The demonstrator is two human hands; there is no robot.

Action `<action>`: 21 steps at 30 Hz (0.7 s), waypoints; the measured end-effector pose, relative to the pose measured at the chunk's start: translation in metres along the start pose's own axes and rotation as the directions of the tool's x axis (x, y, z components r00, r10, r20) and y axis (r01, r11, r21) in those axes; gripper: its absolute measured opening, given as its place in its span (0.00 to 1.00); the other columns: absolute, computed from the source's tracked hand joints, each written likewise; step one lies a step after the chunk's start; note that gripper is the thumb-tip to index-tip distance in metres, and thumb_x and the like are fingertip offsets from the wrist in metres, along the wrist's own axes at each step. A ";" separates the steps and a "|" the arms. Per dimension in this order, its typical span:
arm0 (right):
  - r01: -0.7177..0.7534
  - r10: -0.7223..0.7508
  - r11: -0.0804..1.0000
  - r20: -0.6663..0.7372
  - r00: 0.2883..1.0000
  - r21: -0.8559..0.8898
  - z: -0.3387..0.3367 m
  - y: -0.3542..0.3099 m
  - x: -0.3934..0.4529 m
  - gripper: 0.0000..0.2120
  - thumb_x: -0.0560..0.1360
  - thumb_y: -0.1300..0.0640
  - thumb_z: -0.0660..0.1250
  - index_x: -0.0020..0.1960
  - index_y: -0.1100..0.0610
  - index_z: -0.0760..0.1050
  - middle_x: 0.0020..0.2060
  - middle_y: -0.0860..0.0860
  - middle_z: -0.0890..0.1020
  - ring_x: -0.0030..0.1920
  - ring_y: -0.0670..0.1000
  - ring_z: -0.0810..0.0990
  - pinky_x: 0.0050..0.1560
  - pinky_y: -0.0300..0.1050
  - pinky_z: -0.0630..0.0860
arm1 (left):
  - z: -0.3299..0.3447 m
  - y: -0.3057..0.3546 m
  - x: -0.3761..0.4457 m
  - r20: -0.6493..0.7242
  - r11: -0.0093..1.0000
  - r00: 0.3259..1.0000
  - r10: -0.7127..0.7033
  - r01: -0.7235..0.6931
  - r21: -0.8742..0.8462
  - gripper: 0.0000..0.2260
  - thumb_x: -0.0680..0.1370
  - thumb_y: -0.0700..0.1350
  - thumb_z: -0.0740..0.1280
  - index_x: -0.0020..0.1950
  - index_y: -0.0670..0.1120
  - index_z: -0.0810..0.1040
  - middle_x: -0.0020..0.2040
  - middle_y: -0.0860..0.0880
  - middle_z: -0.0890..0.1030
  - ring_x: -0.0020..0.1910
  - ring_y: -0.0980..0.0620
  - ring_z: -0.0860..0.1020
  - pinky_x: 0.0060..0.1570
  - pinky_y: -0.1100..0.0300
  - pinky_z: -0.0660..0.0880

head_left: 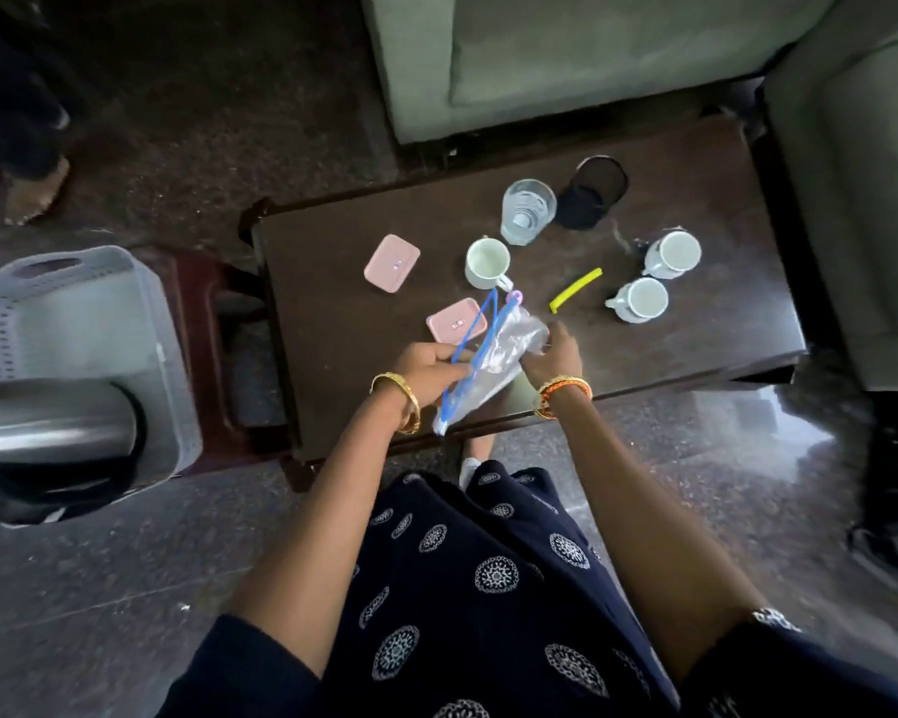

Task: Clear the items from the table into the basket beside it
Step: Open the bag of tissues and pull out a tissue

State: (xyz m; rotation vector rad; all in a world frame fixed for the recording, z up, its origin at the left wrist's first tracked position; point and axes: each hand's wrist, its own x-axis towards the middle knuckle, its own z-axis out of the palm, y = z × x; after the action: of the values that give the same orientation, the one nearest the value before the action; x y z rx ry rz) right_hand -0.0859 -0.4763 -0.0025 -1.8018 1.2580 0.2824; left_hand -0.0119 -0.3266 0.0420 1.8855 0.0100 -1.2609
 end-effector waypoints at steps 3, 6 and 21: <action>-0.140 0.169 0.951 -0.084 0.982 0.277 -0.018 0.002 -0.009 0.14 0.72 0.58 0.67 0.55 0.60 0.70 0.50 0.56 0.77 0.51 0.58 0.77 0.59 0.51 0.73 | 0.027 0.010 0.004 -0.201 0.983 0.970 0.134 -0.104 0.152 0.10 0.74 0.37 0.66 0.54 0.41 0.82 0.52 0.42 0.84 0.50 0.48 0.82 0.51 0.61 0.78; -0.289 0.187 0.784 0.235 0.954 0.550 -0.032 0.000 -0.024 0.16 0.72 0.47 0.68 0.50 0.59 0.71 0.40 0.54 0.81 0.39 0.53 0.81 0.45 0.52 0.82 | 0.049 0.016 0.003 -0.201 0.962 0.962 0.184 -0.134 0.239 0.11 0.74 0.37 0.66 0.55 0.42 0.82 0.53 0.43 0.84 0.51 0.49 0.82 0.45 0.69 0.73; -0.318 0.174 0.811 0.316 0.933 0.492 -0.045 -0.015 -0.030 0.11 0.76 0.69 0.62 0.56 0.75 0.73 0.35 0.56 0.78 0.32 0.51 0.79 0.38 0.45 0.83 | 0.048 0.023 0.018 -0.019 0.999 0.999 0.031 -0.032 -0.023 0.09 0.76 0.41 0.67 0.54 0.41 0.80 0.47 0.43 0.81 0.42 0.52 0.79 0.45 0.55 0.80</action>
State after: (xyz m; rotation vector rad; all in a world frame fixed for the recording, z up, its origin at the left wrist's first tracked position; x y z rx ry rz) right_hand -0.0998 -0.4902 0.0504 -1.0811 1.2328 0.2658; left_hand -0.0295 -0.3799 0.0366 1.8708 0.0048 -1.2166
